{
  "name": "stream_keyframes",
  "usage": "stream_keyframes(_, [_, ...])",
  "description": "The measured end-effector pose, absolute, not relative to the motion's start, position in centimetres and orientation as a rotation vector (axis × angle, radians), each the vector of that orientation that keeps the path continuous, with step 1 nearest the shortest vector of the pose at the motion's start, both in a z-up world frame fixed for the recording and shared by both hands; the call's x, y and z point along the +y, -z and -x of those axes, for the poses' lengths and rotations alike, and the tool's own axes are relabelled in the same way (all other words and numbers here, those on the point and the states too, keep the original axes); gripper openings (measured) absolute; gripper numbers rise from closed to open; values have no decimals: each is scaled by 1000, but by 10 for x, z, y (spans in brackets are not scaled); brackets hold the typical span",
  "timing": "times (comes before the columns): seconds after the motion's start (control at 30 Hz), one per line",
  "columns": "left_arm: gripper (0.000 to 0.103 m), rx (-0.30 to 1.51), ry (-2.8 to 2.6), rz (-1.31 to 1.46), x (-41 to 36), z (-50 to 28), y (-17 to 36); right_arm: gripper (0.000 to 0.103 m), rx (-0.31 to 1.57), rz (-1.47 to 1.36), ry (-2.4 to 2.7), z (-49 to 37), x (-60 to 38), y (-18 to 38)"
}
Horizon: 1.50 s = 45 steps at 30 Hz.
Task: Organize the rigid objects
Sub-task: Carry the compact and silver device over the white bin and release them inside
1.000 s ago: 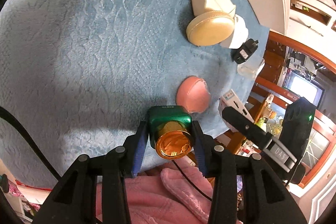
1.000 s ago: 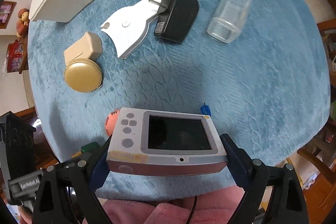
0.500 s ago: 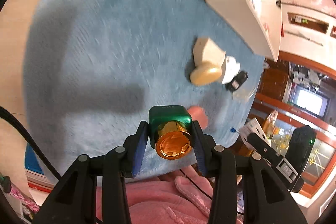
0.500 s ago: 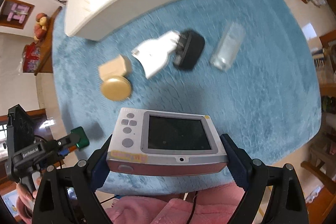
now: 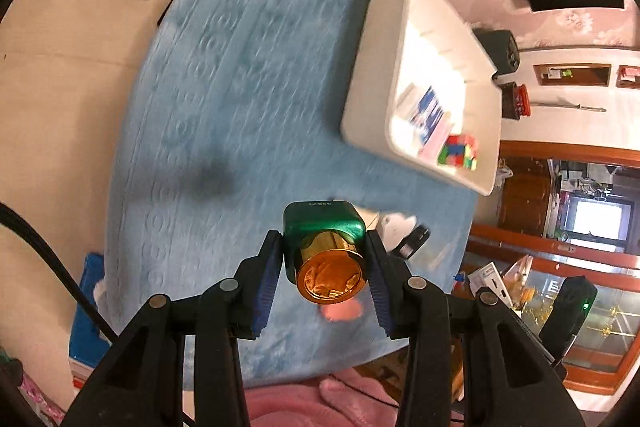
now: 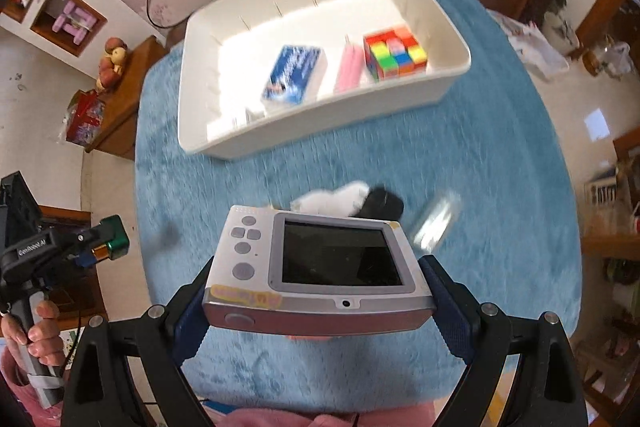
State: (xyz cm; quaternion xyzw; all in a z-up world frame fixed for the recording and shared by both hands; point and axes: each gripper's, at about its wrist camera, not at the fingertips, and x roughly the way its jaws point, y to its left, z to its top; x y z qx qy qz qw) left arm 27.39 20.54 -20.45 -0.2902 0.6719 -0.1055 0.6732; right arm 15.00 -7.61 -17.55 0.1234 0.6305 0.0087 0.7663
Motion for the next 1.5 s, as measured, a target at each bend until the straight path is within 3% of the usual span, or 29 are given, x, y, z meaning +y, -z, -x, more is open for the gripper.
stream_keyframes(0.63, [44, 1354, 243, 587, 134, -379, 173, 94, 1090, -129, -176, -233, -72, 165])
stream_keyframes(0.67, [44, 1349, 247, 588, 130, -383, 172, 93, 1076, -119, -180, -236, -71, 168])
stream_keyframes(0.77, [44, 1327, 255, 570, 116, -396, 178, 62, 1046, -105, -182, -244, -74, 173])
stream_keyframes(1.07, [44, 1297, 279, 451, 69, -423, 188, 62, 1078, -175, -180, -263, -93, 198])
stream_keyframes(1.5, [47, 1270, 244, 381, 47, -428, 183, 62, 1010, -154, -190, -253, -103, 183])
